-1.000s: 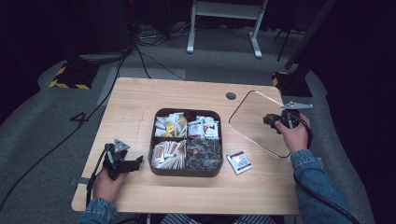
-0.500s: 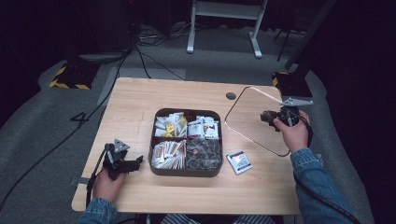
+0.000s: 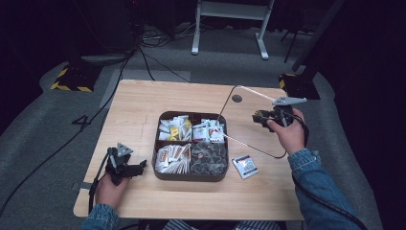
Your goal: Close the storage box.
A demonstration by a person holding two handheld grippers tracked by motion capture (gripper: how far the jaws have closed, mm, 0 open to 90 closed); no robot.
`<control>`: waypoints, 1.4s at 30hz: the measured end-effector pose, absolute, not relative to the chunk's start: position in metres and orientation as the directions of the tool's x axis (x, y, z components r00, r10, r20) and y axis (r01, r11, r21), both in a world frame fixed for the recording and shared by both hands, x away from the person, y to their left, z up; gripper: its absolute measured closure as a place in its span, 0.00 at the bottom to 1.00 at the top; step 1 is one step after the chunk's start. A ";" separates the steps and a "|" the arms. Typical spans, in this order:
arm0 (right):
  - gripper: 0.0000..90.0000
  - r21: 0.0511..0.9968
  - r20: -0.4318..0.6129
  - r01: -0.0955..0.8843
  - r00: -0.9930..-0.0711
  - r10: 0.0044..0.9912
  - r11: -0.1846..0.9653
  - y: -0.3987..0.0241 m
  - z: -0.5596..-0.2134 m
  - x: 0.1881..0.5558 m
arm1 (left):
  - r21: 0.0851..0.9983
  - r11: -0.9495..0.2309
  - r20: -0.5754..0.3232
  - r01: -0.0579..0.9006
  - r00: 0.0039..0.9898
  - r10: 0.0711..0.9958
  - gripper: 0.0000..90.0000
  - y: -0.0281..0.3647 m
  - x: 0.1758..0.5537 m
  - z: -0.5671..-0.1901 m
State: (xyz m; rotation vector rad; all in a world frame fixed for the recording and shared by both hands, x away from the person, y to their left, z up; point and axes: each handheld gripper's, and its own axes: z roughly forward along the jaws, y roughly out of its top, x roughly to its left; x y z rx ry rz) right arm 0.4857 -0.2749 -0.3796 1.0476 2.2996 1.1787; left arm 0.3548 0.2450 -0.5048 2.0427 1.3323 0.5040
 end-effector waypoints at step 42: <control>0.65 0.795 0.054 0.382 -0.818 0.572 0.471 -0.147 -0.379 0.478 | 0.693 -0.265 -0.028 0.670 0.391 0.920 0.20 0.242 0.357 -0.505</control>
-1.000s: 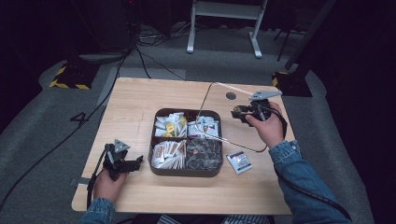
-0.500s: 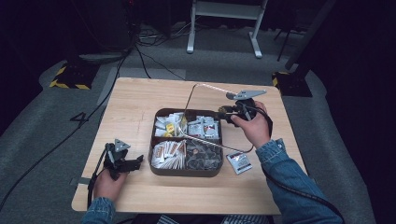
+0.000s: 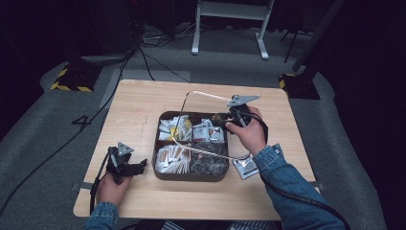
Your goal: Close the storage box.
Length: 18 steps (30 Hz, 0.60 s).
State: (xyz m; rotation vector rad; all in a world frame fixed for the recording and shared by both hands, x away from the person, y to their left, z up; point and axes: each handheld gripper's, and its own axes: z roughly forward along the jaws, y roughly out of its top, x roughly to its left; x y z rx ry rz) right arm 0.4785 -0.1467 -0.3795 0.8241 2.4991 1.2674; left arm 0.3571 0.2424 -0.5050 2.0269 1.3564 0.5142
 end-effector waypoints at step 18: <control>0.65 0.766 0.035 0.337 -0.872 0.488 0.548 -0.094 -0.410 0.477 | 0.693 -0.264 -0.027 0.671 0.391 0.920 0.20 0.242 0.357 -0.505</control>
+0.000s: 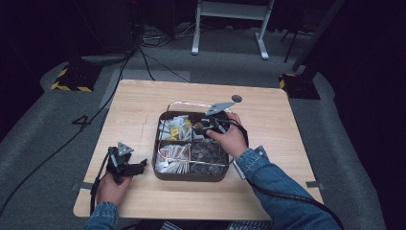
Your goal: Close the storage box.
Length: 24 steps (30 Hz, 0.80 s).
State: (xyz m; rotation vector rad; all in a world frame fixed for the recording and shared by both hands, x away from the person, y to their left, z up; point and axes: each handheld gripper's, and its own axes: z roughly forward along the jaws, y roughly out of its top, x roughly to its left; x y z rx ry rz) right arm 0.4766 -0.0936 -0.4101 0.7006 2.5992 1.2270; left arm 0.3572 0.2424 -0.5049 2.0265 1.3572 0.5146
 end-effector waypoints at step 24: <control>0.65 0.741 0.022 0.316 -0.894 0.448 0.593 -0.068 -0.431 0.467 | 0.693 -0.264 -0.028 0.671 0.390 0.920 0.20 0.242 0.357 -0.505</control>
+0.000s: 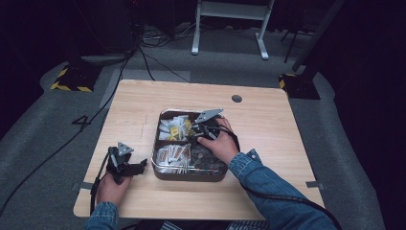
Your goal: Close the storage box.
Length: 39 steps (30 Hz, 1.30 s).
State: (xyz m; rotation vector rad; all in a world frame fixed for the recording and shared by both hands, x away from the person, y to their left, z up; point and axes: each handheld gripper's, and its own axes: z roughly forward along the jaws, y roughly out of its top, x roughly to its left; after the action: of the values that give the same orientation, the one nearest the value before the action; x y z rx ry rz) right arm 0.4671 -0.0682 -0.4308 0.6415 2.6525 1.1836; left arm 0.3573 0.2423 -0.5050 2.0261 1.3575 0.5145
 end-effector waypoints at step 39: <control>0.65 0.730 0.021 0.320 -0.894 0.448 0.604 -0.069 -0.437 0.459 | 0.693 -0.264 -0.028 0.671 0.391 0.920 0.20 0.242 0.357 -0.505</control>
State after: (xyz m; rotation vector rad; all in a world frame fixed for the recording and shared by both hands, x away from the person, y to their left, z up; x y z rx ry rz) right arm 0.4590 -0.0693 -0.4370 0.6428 2.6647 1.1629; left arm 0.3573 0.2423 -0.5049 2.0267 1.3573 0.5143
